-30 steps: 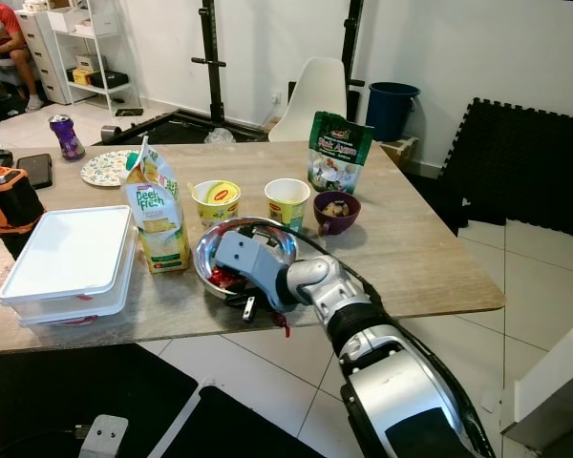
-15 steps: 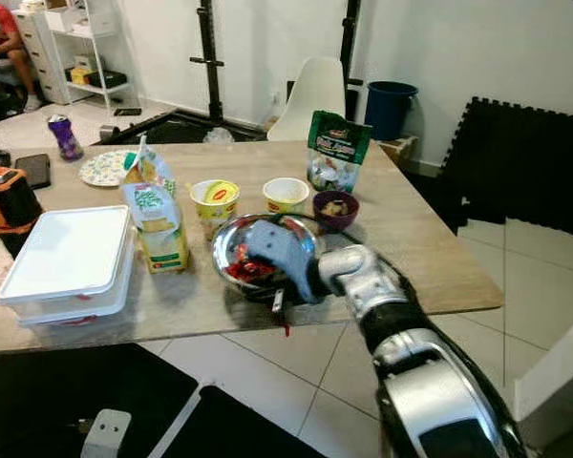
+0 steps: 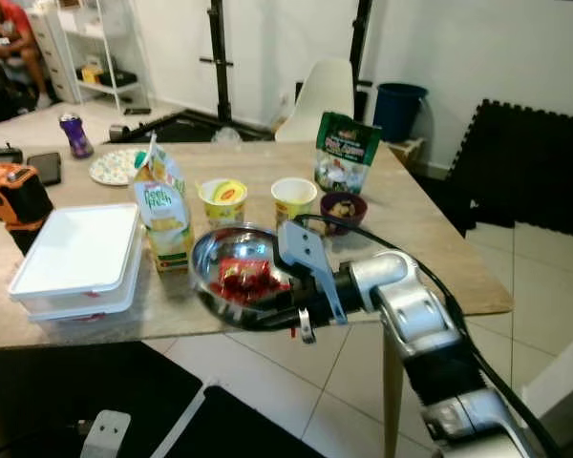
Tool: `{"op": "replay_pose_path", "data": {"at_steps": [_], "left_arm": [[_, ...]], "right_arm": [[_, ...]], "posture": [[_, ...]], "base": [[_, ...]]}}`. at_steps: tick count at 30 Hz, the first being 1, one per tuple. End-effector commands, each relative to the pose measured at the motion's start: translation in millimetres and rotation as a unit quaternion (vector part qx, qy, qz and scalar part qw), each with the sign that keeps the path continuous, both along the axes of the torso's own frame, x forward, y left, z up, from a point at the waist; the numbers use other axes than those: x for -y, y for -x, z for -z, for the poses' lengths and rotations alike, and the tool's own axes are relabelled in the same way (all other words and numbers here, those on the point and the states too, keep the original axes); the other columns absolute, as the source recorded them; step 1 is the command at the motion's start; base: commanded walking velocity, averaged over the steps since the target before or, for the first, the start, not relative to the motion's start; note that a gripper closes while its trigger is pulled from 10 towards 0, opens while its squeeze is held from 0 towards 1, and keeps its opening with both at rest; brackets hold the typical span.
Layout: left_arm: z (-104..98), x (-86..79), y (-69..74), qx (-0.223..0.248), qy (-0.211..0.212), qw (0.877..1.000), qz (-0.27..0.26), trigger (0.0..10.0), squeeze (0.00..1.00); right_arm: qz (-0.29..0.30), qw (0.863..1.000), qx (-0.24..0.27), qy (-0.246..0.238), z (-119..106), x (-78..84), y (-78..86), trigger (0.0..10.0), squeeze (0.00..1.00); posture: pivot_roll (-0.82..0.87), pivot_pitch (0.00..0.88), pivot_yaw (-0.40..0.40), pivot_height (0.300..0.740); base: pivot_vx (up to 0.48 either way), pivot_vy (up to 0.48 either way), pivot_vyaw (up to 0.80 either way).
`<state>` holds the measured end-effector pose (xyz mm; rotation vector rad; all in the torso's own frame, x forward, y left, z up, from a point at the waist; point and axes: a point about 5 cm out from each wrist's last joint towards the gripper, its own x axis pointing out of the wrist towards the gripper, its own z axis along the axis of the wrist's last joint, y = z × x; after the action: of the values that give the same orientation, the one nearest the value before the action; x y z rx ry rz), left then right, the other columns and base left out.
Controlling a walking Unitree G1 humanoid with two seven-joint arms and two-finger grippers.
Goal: Restocking fridge
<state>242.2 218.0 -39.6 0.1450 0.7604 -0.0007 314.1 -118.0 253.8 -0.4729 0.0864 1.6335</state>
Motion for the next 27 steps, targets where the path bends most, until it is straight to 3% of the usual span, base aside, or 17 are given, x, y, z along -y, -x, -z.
{"op": "replay_pose_path", "data": {"at_steps": [1, 9, 12, 15, 16, 21, 27], "left_arm": [[6, -3.5, 8.6, -0.018, -0.004, 1.000, -0.002, 10.0, 0.00], [6, -5.5, 9.5, -0.021, -0.008, 1.000, -0.002, 10.0, 0.00], [8, -5.7, 11.0, -0.026, -0.010, 1.000, -0.001, 10.0, 0.00], [8, -5.9, 11.4, -0.028, -0.011, 1.000, -0.001, 10.0, 0.00], [9, -6.6, 11.9, -0.029, -0.012, 0.999, -0.001, 10.0, 0.00], [9, -7.9, 13.4, -0.032, -0.015, 0.999, -0.002, 10.0, 0.00], [11, -8.8, 15.8, -0.036, -0.017, 0.999, -0.003, 10.0, 0.00]], "right_arm": [[-0.040, 0.999, -0.001, -0.004, -7, -4.2, 13.3, 0.0, 0.00], [-0.090, 0.995, -0.028, 0.034, 2, -2.2, 45.0, 0.0, 0.00], [-0.111, 0.990, -0.063, 0.060, 20, -1.2, 63.9, 0.0, 0.00], [-0.111, 0.988, -0.077, 0.075, 31, -1.0, 70.2, 0.0, 0.00], [-0.101, 0.986, -0.086, 0.096, 47, 0.0, 72.9, 0.0, 0.00], [-0.073, 0.985, -0.102, 0.117, 72, 1.5, 72.4, 0.0, 0.00], [0.008, 0.987, -0.107, 0.119, 103, 1.4, 62.2, 0.0, 0.00]], "posture": [[-0.04, 0.122, 0.033, 0.740], [-0.04, 0.117, 0.039, 0.740], [-0.05, 0.115, 0.041, 0.740], [-0.04, 0.115, 0.041, 0.740], [-0.04, 0.114, 0.040, 0.740], [-0.04, 0.115, 0.041, 0.740], [-0.04, 0.116, 0.042, 0.740]], "base": [[0.000, 0.000, 0.00], [0.000, 0.000, 0.00], [0.000, 0.000, 0.00], [0.000, 0.000, 0.00], [0.000, 0.000, 0.00], [0.000, 0.000, 0.00], [0.000, 0.000, 0.00]]}}
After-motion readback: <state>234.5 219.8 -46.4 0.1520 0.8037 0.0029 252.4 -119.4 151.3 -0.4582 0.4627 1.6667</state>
